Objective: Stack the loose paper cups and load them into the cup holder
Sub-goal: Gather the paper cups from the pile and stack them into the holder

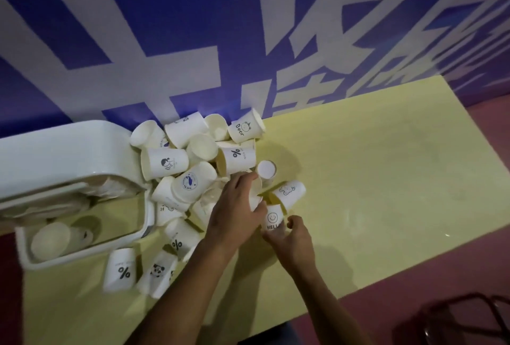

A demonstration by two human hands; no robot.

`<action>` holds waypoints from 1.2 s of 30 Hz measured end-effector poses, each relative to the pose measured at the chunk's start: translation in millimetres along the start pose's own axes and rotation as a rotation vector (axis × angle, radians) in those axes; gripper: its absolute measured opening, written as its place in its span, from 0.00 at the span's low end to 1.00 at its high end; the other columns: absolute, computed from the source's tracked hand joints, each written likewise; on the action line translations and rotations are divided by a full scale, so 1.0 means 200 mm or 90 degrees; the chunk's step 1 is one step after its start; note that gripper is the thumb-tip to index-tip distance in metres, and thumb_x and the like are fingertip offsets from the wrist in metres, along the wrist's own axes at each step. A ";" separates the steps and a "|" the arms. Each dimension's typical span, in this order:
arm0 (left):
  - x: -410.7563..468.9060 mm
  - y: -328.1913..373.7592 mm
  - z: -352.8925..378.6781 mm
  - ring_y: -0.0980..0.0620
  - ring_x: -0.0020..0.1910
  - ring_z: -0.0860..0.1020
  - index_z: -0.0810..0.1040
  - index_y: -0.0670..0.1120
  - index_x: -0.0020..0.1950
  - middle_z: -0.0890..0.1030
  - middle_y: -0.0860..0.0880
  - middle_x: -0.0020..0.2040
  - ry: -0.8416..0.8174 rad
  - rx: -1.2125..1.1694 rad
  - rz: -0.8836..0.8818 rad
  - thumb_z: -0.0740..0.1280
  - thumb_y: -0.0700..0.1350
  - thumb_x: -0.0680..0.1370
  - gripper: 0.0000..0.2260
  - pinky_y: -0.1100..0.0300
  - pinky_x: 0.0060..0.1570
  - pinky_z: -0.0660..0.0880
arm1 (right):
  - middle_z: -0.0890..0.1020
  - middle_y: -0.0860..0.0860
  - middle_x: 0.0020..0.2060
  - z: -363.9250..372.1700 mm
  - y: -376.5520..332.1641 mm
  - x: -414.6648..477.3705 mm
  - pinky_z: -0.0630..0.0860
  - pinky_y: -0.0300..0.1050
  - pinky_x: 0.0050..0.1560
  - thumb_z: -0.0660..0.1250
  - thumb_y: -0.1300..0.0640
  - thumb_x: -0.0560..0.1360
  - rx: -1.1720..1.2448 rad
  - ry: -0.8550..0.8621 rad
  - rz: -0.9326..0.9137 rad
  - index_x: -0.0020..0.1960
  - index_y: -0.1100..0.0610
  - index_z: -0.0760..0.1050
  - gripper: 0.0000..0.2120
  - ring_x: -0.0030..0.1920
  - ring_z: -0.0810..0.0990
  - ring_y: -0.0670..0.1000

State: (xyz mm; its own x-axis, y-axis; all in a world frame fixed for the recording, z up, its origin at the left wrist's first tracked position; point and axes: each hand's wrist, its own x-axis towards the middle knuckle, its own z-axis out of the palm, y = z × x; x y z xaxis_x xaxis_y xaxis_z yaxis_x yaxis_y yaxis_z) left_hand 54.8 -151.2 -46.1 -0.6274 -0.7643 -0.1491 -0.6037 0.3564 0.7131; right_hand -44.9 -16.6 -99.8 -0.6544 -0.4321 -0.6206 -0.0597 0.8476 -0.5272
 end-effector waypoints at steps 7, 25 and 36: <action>0.07 0.03 -0.01 0.53 0.68 0.71 0.73 0.50 0.71 0.73 0.53 0.70 0.055 0.056 -0.054 0.73 0.47 0.76 0.24 0.60 0.61 0.72 | 0.83 0.50 0.50 0.05 -0.05 0.16 0.80 0.51 0.43 0.78 0.42 0.66 0.022 -0.027 -0.048 0.59 0.54 0.69 0.30 0.47 0.82 0.52; 0.89 0.18 0.05 0.44 0.69 0.70 0.63 0.48 0.76 0.71 0.47 0.73 0.021 0.380 -0.091 0.76 0.60 0.72 0.38 0.51 0.66 0.69 | 0.82 0.41 0.56 -0.56 0.03 0.30 0.83 0.43 0.48 0.78 0.50 0.69 0.058 -0.302 -0.154 0.71 0.41 0.69 0.33 0.45 0.85 0.44; 0.96 0.16 0.03 0.44 0.70 0.72 0.60 0.47 0.78 0.71 0.45 0.74 0.004 0.447 -0.066 0.72 0.59 0.77 0.37 0.52 0.68 0.69 | 0.82 0.42 0.57 -0.60 0.12 0.37 0.82 0.42 0.46 0.81 0.47 0.66 0.113 -0.238 -0.162 0.63 0.34 0.72 0.30 0.50 0.84 0.47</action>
State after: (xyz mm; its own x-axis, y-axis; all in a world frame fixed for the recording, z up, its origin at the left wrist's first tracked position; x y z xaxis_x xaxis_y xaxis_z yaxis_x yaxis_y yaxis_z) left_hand -87.9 -283.6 -56.3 -0.5474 -0.8158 -0.1866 -0.8363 0.5417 0.0849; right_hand -185.7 8.8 -89.4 -0.3177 -0.7276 -0.6079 -0.0313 0.6489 -0.7602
